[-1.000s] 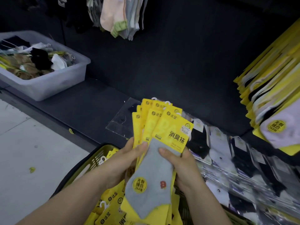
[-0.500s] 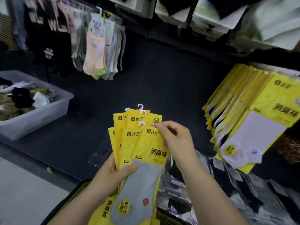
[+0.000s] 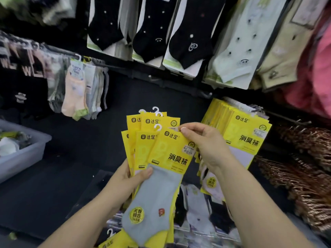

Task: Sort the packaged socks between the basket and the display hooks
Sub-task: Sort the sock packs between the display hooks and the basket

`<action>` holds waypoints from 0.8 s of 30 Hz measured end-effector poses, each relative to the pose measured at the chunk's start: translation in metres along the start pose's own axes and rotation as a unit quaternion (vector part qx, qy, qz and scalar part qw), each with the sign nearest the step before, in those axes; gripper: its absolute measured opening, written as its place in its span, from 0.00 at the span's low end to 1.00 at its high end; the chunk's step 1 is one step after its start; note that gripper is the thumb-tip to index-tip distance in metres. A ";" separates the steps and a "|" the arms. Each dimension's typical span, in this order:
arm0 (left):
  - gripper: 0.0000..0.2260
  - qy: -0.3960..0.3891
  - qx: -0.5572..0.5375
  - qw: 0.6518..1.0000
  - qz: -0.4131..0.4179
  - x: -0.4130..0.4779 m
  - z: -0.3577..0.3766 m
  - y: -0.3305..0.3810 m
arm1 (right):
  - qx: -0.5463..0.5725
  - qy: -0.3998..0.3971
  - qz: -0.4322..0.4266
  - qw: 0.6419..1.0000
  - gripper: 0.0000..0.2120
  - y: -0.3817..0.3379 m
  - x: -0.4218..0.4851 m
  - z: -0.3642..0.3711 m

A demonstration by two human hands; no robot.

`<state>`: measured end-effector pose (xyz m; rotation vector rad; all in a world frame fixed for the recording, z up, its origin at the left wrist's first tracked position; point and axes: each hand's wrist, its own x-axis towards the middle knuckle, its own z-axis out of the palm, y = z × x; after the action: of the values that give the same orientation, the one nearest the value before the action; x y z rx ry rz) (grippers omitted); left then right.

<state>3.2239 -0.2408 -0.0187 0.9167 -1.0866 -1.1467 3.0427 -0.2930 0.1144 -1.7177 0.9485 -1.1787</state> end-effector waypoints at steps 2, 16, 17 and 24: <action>0.21 -0.004 -0.012 1.000 0.008 0.006 0.009 0.003 | 0.014 0.050 -0.007 0.999 0.08 -0.001 0.002 -0.004; 0.12 0.074 0.054 0.995 0.033 0.022 -0.033 0.035 | -0.066 0.252 -0.045 0.964 0.07 -0.033 0.092 -0.035; 0.12 0.070 0.057 0.995 0.032 0.021 -0.033 0.036 | -0.049 0.246 -0.025 0.968 0.07 -0.033 0.096 -0.034; 0.19 0.021 0.042 0.999 0.009 0.019 -0.022 0.044 | -0.165 0.266 -0.098 0.945 0.15 -0.031 0.078 -0.034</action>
<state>3.2563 -0.2503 0.0210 0.9911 -1.1137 -1.0680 3.0359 -0.3587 0.1763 -1.8176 1.3843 -1.7488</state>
